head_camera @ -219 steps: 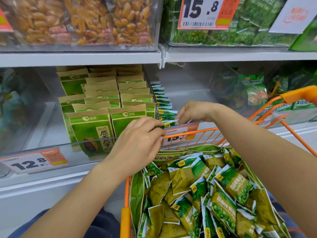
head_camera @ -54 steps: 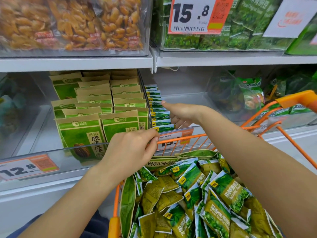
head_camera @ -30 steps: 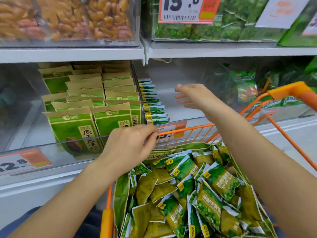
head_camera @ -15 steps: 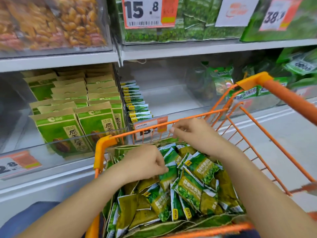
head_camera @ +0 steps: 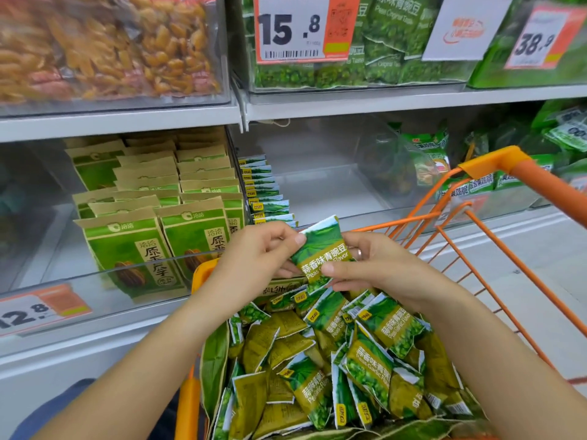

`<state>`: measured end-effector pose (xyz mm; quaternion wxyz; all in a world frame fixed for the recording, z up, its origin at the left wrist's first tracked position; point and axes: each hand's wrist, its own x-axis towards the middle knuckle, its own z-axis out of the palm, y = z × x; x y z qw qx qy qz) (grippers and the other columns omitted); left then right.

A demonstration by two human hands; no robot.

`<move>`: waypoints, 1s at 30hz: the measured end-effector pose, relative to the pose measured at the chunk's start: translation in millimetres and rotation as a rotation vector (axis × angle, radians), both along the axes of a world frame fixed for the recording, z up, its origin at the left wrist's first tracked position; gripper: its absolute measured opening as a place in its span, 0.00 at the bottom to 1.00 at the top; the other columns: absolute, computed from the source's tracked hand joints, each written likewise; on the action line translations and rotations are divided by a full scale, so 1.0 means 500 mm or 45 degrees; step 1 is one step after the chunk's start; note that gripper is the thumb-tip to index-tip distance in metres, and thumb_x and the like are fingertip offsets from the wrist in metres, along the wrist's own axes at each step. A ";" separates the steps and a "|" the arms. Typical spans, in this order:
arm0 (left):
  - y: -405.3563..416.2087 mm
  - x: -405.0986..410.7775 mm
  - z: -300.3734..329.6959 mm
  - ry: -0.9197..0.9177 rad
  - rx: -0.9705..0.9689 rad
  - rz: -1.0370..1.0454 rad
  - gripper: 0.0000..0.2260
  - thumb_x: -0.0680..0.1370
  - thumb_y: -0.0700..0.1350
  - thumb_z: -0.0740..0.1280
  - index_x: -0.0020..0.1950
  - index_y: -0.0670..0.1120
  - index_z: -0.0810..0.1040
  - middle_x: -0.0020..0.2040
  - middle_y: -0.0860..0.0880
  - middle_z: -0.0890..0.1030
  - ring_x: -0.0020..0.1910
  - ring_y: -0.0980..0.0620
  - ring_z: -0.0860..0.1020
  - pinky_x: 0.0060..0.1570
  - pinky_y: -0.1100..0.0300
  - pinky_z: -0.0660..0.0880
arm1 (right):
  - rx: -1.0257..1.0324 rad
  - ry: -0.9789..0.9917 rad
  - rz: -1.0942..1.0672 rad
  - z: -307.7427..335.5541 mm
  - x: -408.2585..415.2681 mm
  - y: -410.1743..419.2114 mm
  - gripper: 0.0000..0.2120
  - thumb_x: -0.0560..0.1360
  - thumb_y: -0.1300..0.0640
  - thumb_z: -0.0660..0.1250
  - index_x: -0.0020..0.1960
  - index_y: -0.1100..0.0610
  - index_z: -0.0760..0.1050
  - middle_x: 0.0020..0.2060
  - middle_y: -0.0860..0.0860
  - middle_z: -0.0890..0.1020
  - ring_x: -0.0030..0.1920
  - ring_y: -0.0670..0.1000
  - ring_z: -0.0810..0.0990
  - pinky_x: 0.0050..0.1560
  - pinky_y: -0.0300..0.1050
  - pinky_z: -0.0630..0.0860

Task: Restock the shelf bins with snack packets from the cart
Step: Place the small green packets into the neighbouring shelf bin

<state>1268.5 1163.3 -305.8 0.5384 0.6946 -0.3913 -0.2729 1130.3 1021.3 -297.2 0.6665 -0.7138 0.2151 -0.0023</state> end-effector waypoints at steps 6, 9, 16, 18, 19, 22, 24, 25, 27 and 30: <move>0.002 0.015 -0.004 -0.331 -0.005 0.153 0.09 0.79 0.49 0.66 0.40 0.47 0.77 0.32 0.50 0.84 0.33 0.55 0.84 0.39 0.55 0.81 | 0.016 -0.045 -0.092 -0.002 0.005 -0.001 0.08 0.71 0.64 0.70 0.50 0.57 0.80 0.38 0.55 0.85 0.38 0.48 0.85 0.40 0.35 0.80; -0.004 0.010 0.005 0.032 -0.003 0.114 0.10 0.76 0.51 0.67 0.45 0.44 0.77 0.35 0.47 0.84 0.36 0.52 0.84 0.39 0.56 0.81 | 0.063 -0.064 -0.125 -0.003 0.006 0.000 0.07 0.72 0.65 0.70 0.48 0.56 0.79 0.37 0.54 0.85 0.37 0.48 0.85 0.40 0.35 0.80; -0.002 -0.001 0.012 0.429 0.014 -0.141 0.14 0.72 0.41 0.72 0.58 0.44 0.78 0.45 0.48 0.86 0.44 0.55 0.83 0.44 0.63 0.79 | 0.120 -0.110 -0.136 -0.002 0.006 -0.002 0.16 0.65 0.61 0.72 0.53 0.58 0.78 0.38 0.55 0.85 0.36 0.48 0.84 0.41 0.37 0.81; -0.003 0.002 0.011 0.469 -0.001 -0.111 0.15 0.72 0.39 0.72 0.58 0.44 0.77 0.44 0.47 0.86 0.42 0.55 0.84 0.43 0.62 0.80 | 0.123 -0.117 -0.136 -0.001 0.006 -0.001 0.15 0.66 0.63 0.72 0.52 0.57 0.78 0.37 0.55 0.85 0.36 0.48 0.84 0.42 0.38 0.82; -0.003 0.004 0.011 0.473 -0.003 -0.099 0.16 0.72 0.38 0.72 0.59 0.45 0.77 0.44 0.47 0.86 0.41 0.54 0.84 0.44 0.61 0.80 | 0.115 -0.118 -0.135 -0.001 0.007 0.000 0.14 0.68 0.64 0.71 0.52 0.56 0.78 0.37 0.55 0.85 0.36 0.48 0.84 0.43 0.38 0.82; -0.005 0.006 0.010 0.466 -0.005 -0.069 0.19 0.72 0.36 0.72 0.61 0.45 0.75 0.40 0.47 0.85 0.39 0.53 0.84 0.44 0.60 0.81 | 0.082 -0.118 -0.149 0.000 0.008 0.001 0.12 0.71 0.67 0.70 0.51 0.55 0.78 0.36 0.55 0.85 0.35 0.48 0.84 0.42 0.38 0.82; -0.007 0.003 0.007 0.434 0.009 -0.054 0.21 0.72 0.35 0.72 0.63 0.45 0.73 0.38 0.48 0.85 0.38 0.53 0.84 0.42 0.61 0.81 | 0.036 -0.101 -0.152 -0.002 0.008 0.002 0.11 0.72 0.67 0.70 0.51 0.55 0.78 0.37 0.55 0.85 0.36 0.48 0.85 0.40 0.37 0.81; -0.009 0.002 0.004 0.407 0.020 -0.042 0.22 0.73 0.35 0.72 0.64 0.45 0.72 0.38 0.48 0.85 0.38 0.54 0.84 0.41 0.62 0.80 | -0.002 -0.085 -0.136 -0.004 0.008 0.003 0.11 0.72 0.66 0.70 0.54 0.57 0.78 0.39 0.55 0.86 0.38 0.49 0.85 0.41 0.36 0.81; -0.012 0.003 0.000 0.365 0.040 -0.015 0.23 0.73 0.34 0.72 0.66 0.45 0.70 0.37 0.50 0.85 0.37 0.55 0.84 0.39 0.63 0.80 | -0.082 -0.045 -0.110 -0.009 0.007 0.004 0.13 0.74 0.62 0.70 0.58 0.58 0.78 0.46 0.54 0.85 0.43 0.51 0.85 0.43 0.37 0.81; -0.011 0.005 -0.002 0.323 0.051 -0.019 0.23 0.73 0.34 0.72 0.64 0.47 0.71 0.36 0.51 0.85 0.36 0.57 0.83 0.38 0.64 0.80 | -0.129 -0.026 -0.156 -0.012 0.009 0.004 0.18 0.72 0.52 0.70 0.60 0.58 0.78 0.52 0.52 0.84 0.50 0.49 0.84 0.47 0.40 0.81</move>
